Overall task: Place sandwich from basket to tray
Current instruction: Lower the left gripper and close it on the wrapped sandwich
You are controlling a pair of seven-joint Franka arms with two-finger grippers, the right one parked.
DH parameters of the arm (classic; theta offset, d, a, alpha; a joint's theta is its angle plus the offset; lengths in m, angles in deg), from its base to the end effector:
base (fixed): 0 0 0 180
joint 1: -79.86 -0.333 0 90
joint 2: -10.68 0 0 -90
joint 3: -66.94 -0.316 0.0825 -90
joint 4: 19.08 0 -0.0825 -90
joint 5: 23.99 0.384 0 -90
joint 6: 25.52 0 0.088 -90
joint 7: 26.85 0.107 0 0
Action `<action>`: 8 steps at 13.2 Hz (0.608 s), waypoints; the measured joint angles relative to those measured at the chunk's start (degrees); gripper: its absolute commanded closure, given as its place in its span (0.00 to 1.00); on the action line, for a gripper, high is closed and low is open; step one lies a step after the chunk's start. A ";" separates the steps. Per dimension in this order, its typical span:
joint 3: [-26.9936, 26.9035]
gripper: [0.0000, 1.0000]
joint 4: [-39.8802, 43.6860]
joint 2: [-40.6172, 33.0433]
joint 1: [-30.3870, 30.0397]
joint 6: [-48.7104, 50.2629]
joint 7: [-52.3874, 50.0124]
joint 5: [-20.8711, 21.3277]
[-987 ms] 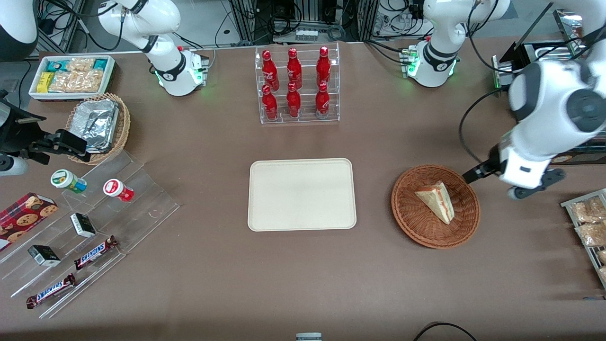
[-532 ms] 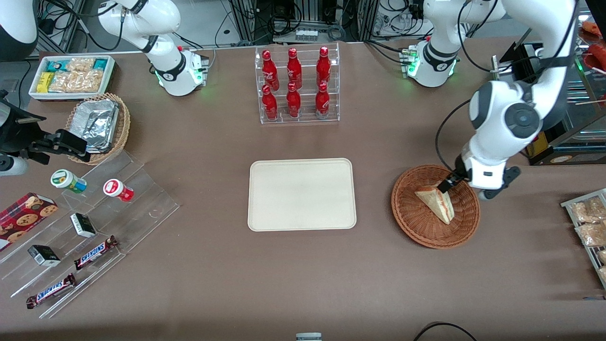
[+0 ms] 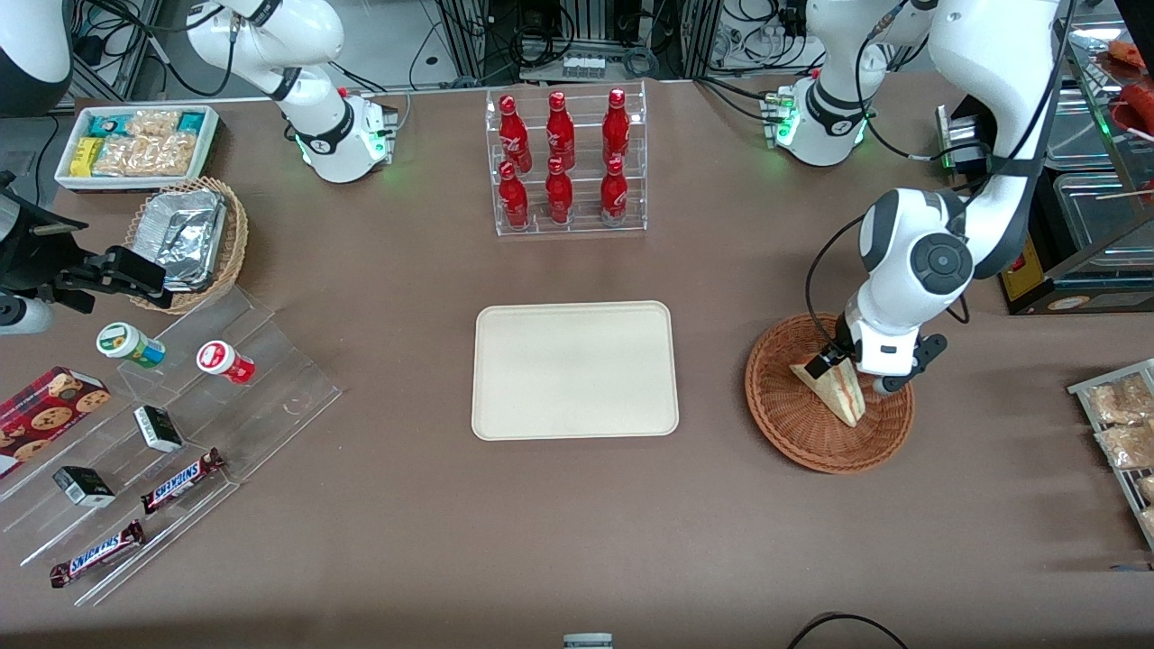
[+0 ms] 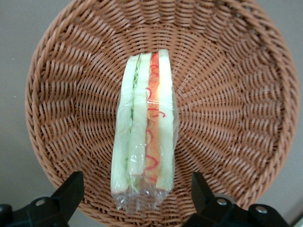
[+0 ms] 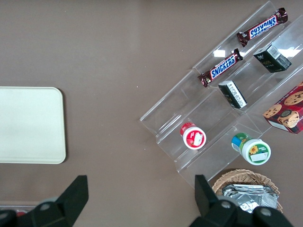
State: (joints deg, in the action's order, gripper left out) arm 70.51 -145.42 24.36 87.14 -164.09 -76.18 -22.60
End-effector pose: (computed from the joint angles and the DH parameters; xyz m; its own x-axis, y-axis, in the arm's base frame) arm 0.5403 -0.1034 0.2703 0.7930 0.6090 -0.0155 0.6088 -0.7931 -0.0193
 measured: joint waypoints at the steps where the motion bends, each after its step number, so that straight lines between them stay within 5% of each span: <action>1: -0.01 0.27 -0.01 0.54 0.00 -0.61 -0.02 0.00; 2: -0.03 0.59 -0.01 1.03 0.00 -1.32 -0.21 0.00; 4: -0.24 1.00 0.13 1.35 0.00 -2.05 -0.80 0.00; 8: -0.54 1.00 2.28 1.34 -0.03 -1.25 -0.89 0.16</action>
State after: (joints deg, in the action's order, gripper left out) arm 69.97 -143.15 25.70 87.11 -165.34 -77.07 -22.44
